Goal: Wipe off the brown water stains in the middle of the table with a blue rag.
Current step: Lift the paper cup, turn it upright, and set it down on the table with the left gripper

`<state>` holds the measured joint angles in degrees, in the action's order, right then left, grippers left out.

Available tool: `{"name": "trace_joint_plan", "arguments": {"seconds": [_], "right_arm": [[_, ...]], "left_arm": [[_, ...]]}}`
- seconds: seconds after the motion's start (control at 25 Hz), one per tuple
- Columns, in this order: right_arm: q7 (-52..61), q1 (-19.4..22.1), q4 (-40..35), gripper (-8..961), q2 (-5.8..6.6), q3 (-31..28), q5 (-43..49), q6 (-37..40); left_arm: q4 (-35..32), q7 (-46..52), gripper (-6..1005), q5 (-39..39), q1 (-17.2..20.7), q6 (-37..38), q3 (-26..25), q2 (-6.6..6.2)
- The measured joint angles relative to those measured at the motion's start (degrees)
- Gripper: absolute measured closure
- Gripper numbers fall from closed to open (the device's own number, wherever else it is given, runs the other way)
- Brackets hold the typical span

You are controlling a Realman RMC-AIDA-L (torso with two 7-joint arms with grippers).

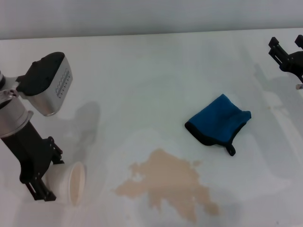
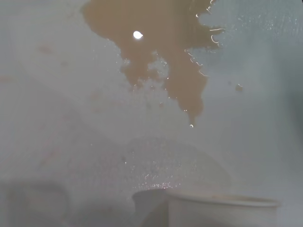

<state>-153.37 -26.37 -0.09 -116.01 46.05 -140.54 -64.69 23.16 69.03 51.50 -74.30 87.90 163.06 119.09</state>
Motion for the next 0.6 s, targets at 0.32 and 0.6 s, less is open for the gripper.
{"name": "trace_joint_plan", "arguments": {"seconds": [0.32, 0.6], "right_arm": [[0.0, -0.2, 0.0, 145, 0.0, 0.0, 0.0, 0.0], [0.0, -0.4, 0.0, 145, 0.0, 0.0, 0.2, 0.0]], "left_arm": [[-0.2, 0.0, 202, -0.8, 0.5, 0.0, 0.0, -0.03], [2.7, -0.1, 262, -5.6, 0.7, 0.6, 0.0, -0.36]]}}
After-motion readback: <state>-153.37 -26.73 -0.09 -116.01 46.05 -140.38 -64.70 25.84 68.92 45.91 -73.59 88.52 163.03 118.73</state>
